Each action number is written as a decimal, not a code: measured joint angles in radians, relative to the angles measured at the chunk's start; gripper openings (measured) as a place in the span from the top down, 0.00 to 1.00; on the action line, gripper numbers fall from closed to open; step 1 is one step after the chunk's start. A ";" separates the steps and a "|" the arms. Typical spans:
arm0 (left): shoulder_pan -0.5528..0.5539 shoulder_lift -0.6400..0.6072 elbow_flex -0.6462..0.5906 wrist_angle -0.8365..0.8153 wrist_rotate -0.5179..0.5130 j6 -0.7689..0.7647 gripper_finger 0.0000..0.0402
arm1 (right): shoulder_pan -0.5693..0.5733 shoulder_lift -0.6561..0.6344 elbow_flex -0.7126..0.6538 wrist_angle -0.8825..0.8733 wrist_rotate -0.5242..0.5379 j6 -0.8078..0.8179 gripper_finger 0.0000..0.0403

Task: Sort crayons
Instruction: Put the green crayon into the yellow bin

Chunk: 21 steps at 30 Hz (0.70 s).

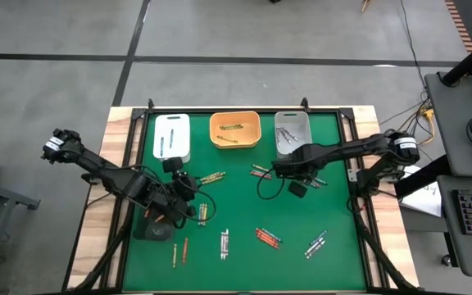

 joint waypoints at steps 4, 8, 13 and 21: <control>0.000 0.000 0.000 0.000 -0.001 -0.001 0.81 | -0.054 -0.012 -0.064 -0.001 0.000 -0.106 0.86; 0.000 0.000 0.000 0.000 -0.028 -0.003 0.81 | -0.120 -0.058 -0.129 0.024 0.000 -0.172 0.86; 0.007 0.000 0.000 0.000 -0.029 -0.004 0.81 | -0.199 -0.175 -0.209 0.088 0.003 -0.239 0.86; 0.020 0.000 0.000 0.000 -0.031 -0.004 0.81 | -0.315 -0.322 -0.327 0.281 -0.005 -0.325 0.86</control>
